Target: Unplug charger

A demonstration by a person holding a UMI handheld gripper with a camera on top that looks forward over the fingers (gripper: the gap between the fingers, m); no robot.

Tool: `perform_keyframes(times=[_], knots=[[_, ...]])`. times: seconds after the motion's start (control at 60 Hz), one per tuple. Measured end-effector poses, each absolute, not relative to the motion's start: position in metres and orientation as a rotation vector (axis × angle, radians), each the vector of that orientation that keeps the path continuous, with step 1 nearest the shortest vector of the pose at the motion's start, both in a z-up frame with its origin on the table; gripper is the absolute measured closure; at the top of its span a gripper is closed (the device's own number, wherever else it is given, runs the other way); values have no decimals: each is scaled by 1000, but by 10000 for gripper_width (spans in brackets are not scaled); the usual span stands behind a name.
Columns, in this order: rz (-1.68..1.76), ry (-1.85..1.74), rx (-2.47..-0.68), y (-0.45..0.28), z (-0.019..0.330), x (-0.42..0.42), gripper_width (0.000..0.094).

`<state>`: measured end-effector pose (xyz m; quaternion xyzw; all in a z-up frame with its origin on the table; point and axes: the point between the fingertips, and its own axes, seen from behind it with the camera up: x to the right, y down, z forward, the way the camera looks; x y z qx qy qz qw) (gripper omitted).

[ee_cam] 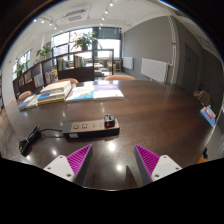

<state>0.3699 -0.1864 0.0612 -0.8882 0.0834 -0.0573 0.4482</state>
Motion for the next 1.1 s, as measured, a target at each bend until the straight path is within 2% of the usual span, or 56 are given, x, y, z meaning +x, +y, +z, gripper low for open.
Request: perform_keyframes(times=[0.05, 0.083, 0.167, 0.25, 0.383, 0.467, 0.583, 0.667, 0.783, 0.85, 0.867, 0.883, 0.967, 1.0, 1.067, 1.1], knots=[[-146, 204, -2187, -176, 69, 379, 112], [-130, 192, -2175, -129, 58, 382, 132], [-115, 158, -2154, -84, 59, 389, 144], [-114, 115, -2141, -56, 57, 390, 220], [-83, 54, -2139, -23, 49, 387, 468], [-63, 22, -2189, -23, 29, 383, 643], [15, 66, -2074, -15, 29, 382, 663], [38, 54, -2026, -10, 28, 381, 735], [-4, -33, -2104, -14, 25, 381, 817], [3, -18, -2214, -15, 26, 382, 841], [-2, -24, -2239, -17, 31, 381, 846], [-9, -45, -2192, -13, 53, 380, 846], [-101, -69, -1853, 7, 222, 401, 848], [-120, -59, -1760, 5, 272, 414, 848], [-136, -14, -1705, 6, 315, 447, 848], [-149, -24, -1713, 3, 317, 467, 847]])
